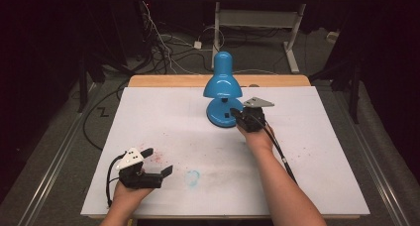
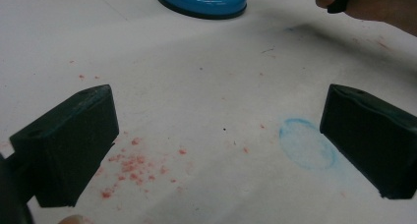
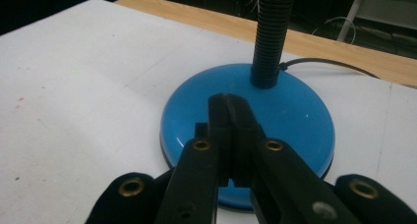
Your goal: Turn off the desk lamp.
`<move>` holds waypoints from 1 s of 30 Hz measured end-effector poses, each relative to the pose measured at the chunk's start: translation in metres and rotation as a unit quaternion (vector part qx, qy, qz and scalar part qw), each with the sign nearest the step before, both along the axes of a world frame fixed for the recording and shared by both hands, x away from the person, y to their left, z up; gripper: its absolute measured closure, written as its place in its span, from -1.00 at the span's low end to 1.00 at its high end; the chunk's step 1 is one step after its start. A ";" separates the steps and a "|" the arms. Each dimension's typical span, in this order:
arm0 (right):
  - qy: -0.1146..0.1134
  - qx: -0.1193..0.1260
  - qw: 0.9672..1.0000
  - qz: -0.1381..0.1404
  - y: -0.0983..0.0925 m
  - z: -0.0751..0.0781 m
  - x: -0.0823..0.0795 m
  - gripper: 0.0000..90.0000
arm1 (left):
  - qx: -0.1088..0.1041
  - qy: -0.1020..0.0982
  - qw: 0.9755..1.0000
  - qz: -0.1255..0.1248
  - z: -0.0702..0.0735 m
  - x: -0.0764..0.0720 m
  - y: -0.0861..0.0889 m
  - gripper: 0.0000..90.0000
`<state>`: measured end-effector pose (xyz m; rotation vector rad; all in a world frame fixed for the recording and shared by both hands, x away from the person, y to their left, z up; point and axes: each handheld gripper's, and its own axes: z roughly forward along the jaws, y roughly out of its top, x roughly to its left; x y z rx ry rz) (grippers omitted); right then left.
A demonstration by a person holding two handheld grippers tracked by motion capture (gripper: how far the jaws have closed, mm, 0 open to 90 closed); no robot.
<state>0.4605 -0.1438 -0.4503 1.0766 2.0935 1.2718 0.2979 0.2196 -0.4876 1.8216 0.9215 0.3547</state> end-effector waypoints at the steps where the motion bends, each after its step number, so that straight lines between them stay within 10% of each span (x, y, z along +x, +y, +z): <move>1: 0.000 0.000 1.000 0.000 0.000 0.000 0.000 1.00 | 0.000 0.000 1.000 0.000 0.000 0.001 0.000 -0.99; 30: 0.019 0.000 1.000 0.012 -0.064 -0.026 -0.098 1.00 | -0.002 0.010 1.000 0.006 -0.003 -0.001 0.005 -0.99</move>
